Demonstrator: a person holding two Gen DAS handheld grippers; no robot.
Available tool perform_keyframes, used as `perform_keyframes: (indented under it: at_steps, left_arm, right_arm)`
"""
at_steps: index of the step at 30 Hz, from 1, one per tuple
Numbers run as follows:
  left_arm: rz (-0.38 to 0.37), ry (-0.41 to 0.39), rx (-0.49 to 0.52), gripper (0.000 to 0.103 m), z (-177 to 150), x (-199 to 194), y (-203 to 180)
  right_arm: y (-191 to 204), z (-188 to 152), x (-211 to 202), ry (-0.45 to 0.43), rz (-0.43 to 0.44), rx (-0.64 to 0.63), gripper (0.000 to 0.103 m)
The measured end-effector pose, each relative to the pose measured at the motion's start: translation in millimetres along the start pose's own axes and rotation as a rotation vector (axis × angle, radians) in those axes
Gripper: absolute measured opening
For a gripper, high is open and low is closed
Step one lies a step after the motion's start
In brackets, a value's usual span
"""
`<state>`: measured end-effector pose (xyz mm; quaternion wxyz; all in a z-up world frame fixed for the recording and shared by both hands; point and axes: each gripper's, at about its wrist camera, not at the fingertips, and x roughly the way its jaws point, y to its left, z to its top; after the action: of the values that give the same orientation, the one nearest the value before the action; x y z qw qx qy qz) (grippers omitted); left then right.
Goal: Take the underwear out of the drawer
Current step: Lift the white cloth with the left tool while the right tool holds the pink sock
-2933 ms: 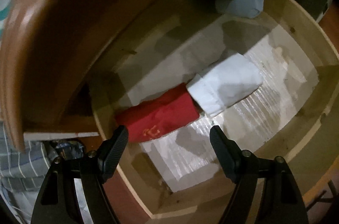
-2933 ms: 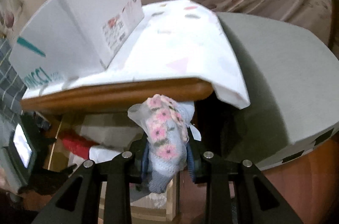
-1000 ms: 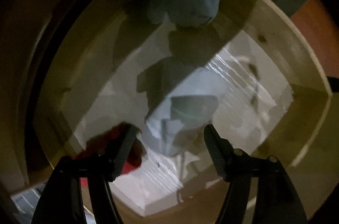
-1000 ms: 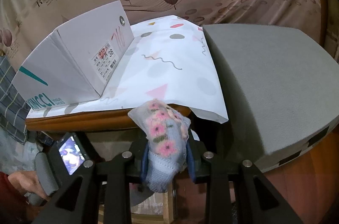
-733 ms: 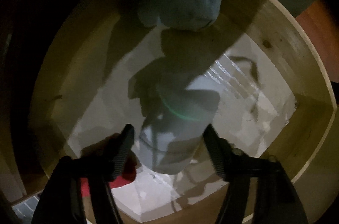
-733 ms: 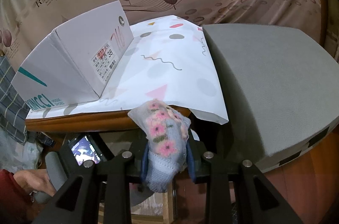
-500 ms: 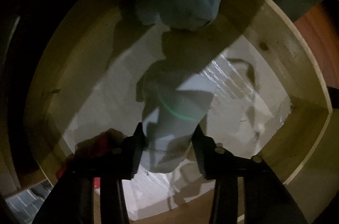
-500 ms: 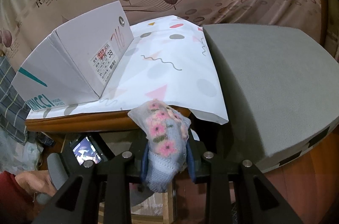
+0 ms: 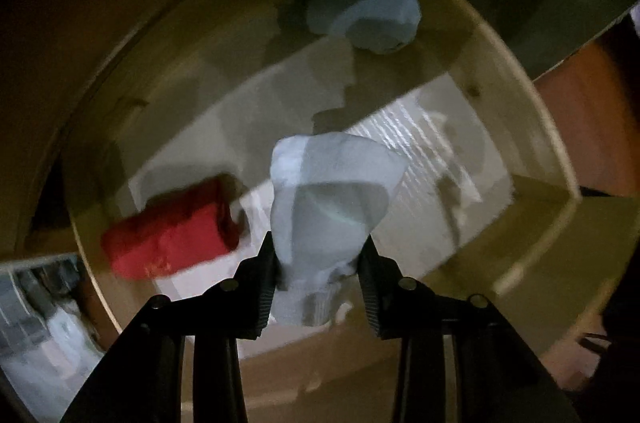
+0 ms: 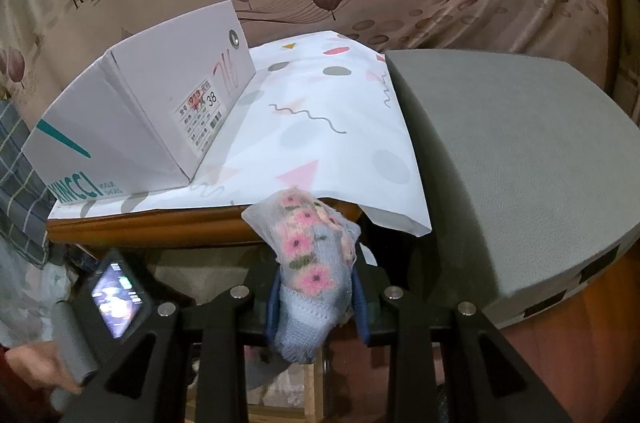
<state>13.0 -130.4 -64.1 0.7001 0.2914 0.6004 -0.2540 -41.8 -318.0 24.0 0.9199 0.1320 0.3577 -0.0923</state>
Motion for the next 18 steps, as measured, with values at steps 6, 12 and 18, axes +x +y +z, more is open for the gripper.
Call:
perform_keyframes:
  at_steps: [6,12,18]
  left_arm:
    - [-0.001,-0.080,-0.099,0.034,-21,-41,1]
    - [0.019,-0.171,-0.154,0.034,-38,-75,25]
    - [0.028,-0.290,-0.279,0.034,-60,-120,56]
  right_arm:
    - [1,-2,0,-0.002,-0.002,-0.010,0.029]
    - [8,-4,0,-0.003,-0.002,-0.042,0.029]
    - [12,-5,1,-0.004,-0.005,-0.055,0.029]
